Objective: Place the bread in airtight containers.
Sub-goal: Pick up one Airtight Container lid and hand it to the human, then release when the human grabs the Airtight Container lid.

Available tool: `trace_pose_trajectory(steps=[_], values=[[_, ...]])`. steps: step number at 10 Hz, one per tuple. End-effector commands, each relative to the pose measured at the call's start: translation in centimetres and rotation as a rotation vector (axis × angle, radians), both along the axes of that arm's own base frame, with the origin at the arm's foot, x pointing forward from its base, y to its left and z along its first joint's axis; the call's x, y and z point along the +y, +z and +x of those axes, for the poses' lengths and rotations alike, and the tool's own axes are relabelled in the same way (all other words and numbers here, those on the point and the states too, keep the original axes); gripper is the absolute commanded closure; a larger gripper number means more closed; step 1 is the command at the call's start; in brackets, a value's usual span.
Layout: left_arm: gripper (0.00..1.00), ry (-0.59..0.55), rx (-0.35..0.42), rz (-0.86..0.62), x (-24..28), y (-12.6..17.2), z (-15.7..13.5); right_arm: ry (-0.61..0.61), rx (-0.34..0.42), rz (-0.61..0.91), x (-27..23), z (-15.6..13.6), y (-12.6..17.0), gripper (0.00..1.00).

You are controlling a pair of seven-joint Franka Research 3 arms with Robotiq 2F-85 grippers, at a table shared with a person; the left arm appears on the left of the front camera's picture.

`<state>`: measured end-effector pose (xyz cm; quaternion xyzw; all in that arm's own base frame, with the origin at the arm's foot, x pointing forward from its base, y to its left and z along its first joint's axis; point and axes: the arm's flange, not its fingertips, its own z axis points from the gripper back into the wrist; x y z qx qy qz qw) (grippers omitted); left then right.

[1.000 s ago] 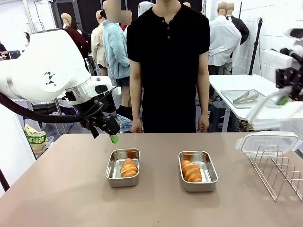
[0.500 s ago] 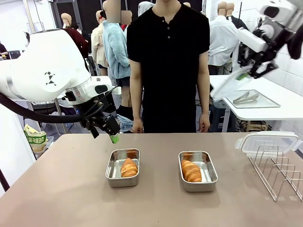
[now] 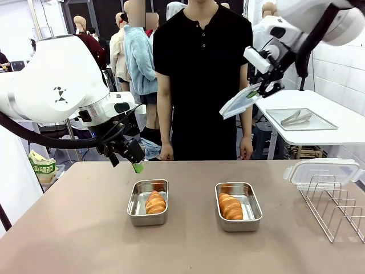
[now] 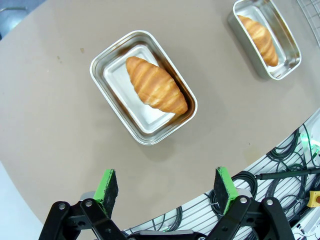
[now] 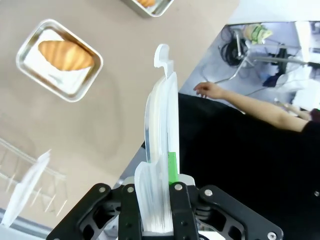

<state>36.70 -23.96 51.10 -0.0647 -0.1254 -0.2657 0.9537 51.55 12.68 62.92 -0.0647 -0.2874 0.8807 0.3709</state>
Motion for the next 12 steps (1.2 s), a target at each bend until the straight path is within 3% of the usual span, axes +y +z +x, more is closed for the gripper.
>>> trace_pose_trajectory(steps=[1, 12], values=[[0.0, 0.001, 0.0, -0.003, 0.0, 0.0, 0.1, 0.02, -0.009, 0.062, -0.2, 1.0, 0.6, 1.0], [0.0, 0.001, 0.0, -0.003, 0.0, 0.0, 0.1, 0.0, 0.009, 0.02, 0.2, 0.8, -0.4, 1.0]])
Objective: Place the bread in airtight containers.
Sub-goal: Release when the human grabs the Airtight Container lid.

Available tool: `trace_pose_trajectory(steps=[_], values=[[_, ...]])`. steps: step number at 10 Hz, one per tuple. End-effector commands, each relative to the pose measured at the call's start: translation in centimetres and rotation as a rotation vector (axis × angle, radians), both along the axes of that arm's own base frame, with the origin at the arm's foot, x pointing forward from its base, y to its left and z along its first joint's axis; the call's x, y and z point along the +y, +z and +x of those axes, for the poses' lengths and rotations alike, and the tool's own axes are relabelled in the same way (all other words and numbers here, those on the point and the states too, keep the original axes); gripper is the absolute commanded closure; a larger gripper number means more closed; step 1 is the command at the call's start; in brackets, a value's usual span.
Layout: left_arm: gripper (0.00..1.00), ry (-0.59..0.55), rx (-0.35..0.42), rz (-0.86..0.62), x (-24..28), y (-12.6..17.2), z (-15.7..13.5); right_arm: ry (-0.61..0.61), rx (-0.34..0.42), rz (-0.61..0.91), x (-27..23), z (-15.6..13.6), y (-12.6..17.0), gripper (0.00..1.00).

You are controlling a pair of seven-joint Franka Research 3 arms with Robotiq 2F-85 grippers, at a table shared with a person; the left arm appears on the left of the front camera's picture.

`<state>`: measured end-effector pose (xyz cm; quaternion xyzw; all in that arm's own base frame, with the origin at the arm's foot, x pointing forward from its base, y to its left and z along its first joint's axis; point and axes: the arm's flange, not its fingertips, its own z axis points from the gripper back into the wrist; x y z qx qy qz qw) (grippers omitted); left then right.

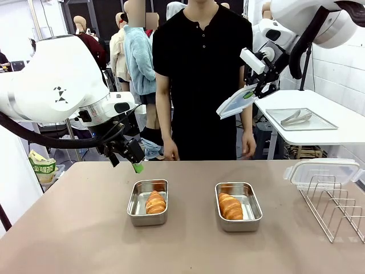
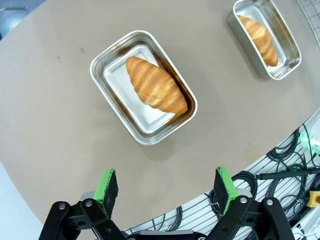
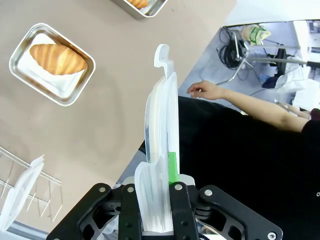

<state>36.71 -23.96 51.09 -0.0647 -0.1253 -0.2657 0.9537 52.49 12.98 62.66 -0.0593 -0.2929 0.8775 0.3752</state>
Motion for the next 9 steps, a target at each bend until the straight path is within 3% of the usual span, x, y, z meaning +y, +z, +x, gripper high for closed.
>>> trace_pose_trajectory(steps=[1, 9], values=[[0.0, 0.001, 0.0, -0.003, 0.04, 0.03, 0.08, 0.006, 0.001, 0.005, -0.05, -0.11, -0.12, 1.0], [0.0, 0.001, 0.0, -0.003, 0.04, 0.03, 0.08, 0.006, 0.001, 0.005, -0.05, -0.11, -0.12, 1.0]])
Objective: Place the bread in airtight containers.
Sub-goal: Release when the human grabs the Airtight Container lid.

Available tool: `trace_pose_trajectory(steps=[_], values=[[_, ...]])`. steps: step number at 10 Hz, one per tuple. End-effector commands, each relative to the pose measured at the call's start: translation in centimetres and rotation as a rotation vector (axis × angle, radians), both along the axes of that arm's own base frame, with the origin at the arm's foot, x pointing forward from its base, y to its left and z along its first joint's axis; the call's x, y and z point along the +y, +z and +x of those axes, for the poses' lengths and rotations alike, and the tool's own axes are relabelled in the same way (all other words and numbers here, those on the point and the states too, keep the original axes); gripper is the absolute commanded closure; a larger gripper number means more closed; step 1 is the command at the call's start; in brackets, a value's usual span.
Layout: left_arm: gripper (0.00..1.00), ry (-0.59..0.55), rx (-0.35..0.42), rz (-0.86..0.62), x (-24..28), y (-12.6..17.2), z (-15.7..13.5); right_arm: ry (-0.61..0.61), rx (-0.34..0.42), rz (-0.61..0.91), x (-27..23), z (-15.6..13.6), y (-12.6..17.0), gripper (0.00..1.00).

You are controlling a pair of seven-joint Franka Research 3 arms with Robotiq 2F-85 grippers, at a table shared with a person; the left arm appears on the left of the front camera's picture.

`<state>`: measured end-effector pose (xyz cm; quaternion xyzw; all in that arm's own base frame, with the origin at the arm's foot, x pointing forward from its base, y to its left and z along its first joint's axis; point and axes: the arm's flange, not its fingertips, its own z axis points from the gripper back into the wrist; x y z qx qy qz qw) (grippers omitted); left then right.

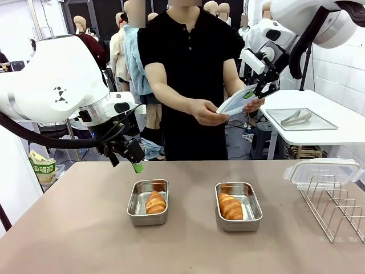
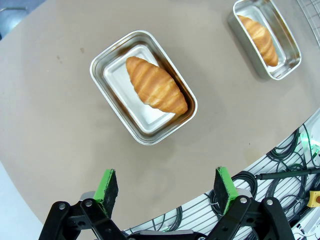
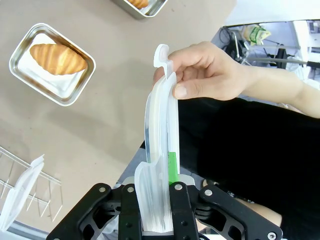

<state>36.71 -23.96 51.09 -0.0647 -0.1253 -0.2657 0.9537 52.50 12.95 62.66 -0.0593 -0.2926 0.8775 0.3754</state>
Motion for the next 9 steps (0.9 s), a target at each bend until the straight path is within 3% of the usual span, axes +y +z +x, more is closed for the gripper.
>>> trace_pose_trajectory(steps=[1, 9], values=[[0.0, 0.001, 0.0, -0.003, 0.04, 0.03, 0.08, 0.007, 0.001, 0.005, -0.03, -0.12, -0.11, 1.0], [0.0, 0.001, 0.0, -0.003, 0.04, 0.03, 0.08, 0.007, 0.001, 0.005, -0.03, -0.12, -0.11, 1.0]])
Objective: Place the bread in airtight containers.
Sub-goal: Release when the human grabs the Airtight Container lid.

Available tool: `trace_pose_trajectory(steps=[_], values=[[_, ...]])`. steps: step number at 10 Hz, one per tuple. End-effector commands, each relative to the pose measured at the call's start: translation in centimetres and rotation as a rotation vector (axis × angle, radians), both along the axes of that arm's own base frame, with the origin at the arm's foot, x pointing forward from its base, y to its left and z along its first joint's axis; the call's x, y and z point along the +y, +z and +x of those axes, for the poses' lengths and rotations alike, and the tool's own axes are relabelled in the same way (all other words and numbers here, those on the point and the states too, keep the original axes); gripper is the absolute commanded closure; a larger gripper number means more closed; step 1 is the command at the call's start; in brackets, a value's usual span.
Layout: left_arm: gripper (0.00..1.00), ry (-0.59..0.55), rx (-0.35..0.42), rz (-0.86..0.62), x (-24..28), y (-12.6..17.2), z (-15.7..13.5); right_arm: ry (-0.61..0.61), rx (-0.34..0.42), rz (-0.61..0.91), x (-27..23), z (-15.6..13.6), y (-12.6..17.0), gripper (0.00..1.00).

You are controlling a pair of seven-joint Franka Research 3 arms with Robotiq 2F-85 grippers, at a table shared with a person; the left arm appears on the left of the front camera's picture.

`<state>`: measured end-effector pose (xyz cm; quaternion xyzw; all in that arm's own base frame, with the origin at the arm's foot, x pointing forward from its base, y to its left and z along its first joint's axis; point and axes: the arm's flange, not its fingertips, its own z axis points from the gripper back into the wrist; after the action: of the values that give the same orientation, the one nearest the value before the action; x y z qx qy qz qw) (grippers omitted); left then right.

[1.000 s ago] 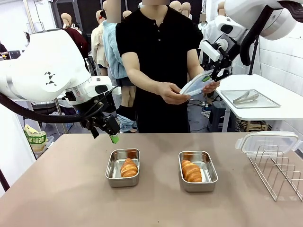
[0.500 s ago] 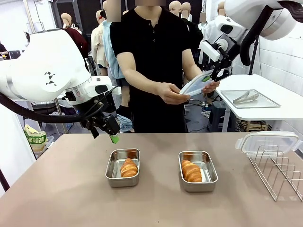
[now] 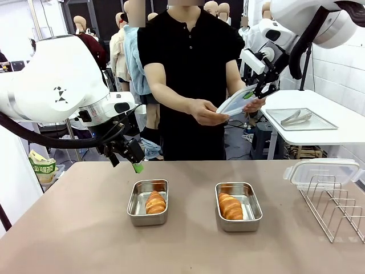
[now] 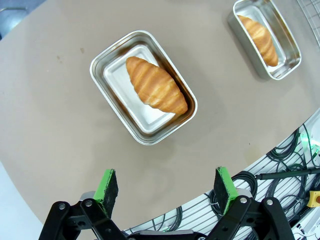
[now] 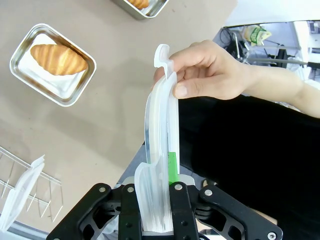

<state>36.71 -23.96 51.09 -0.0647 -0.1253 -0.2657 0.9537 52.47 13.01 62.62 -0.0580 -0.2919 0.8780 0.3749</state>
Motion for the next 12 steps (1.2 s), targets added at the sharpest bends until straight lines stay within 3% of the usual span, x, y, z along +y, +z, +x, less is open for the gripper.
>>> trace_pose_trajectory(steps=[1, 2, 3, 8, 12], values=[[0.0, 0.001, 0.0, -0.003, 0.0, 0.0, 0.1, 0.0, 0.0, 0.0, 0.0, 0.0, 0.0, 1.0], [0.0, 0.001, 0.0, -0.003, 0.0, 0.0, 0.1, 0.006, 0.002, -0.004, 0.1, -0.1, 0.1, 1.0], [0.0, 0.001, 0.0, -0.003, 0.0, 0.0, 0.1, 0.006, 0.004, -0.013, 0.3, -0.3, 0.2, 0.87], [0.0, 0.001, 0.0, -0.003, 0.0, 0.0, 0.1, 0.008, -0.006, -0.056, 0.9, -0.6, 0.1, 0.0], [0.0, 0.001, 0.0, -0.003, 0.0, 0.0, 0.1, -0.006, 0.007, -0.073, 1.1, -0.3, 0.0, 0.0]])
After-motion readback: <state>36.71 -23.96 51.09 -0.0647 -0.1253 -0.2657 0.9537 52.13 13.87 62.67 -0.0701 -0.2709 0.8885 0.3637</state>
